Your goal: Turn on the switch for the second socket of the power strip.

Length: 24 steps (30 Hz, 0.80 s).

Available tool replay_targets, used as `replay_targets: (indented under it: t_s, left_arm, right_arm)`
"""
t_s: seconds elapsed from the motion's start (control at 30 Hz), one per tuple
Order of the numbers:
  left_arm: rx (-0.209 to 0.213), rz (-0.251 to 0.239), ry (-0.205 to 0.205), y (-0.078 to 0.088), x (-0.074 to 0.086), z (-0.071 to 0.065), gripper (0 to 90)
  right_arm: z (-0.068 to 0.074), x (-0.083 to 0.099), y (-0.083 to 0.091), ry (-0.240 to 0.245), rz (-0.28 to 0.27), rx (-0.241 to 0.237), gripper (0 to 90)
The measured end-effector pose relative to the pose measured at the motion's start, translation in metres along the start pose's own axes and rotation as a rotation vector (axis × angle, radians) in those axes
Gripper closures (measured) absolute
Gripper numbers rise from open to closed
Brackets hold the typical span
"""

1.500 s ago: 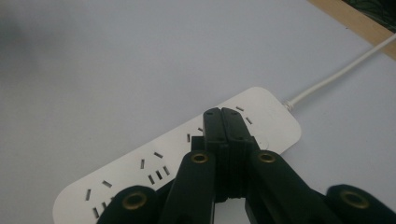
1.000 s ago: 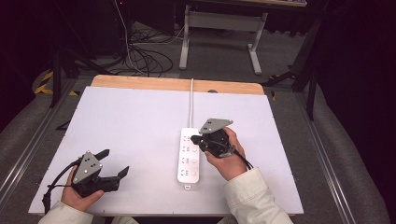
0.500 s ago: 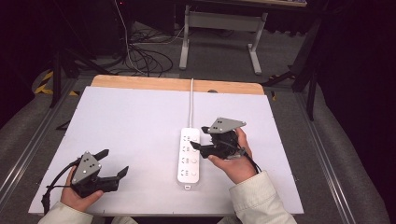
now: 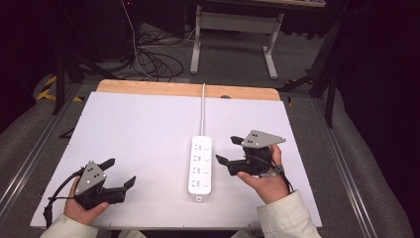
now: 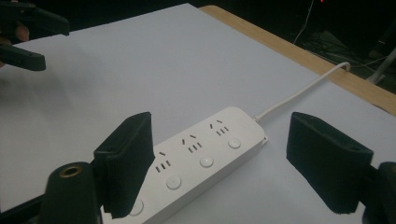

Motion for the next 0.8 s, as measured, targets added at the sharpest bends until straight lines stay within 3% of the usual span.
replay_targets:
  t_s: [0.4,0.8]
  left_arm:
    - [-0.004,-0.023,0.011,0.007,-0.002,0.002,13.7]
    - [-0.005,-0.023,0.010,0.015,0.001,0.002,13.6]
  right_arm:
    - [-0.017,0.042,0.021,-0.062,-0.001,0.024,20.6]
    - [-0.028,0.086,0.024,-0.099,0.009,0.030,18.8]
Point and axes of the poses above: each handheld gripper's, and its own axes: y roughly backward along the jaws, x roughly out of its underside, z roughly to its left, the point moved 4 cm from there along -y, roughly forward along the jaws, and after that the axes turned 13 degrees about x, right-handed, at the moved point
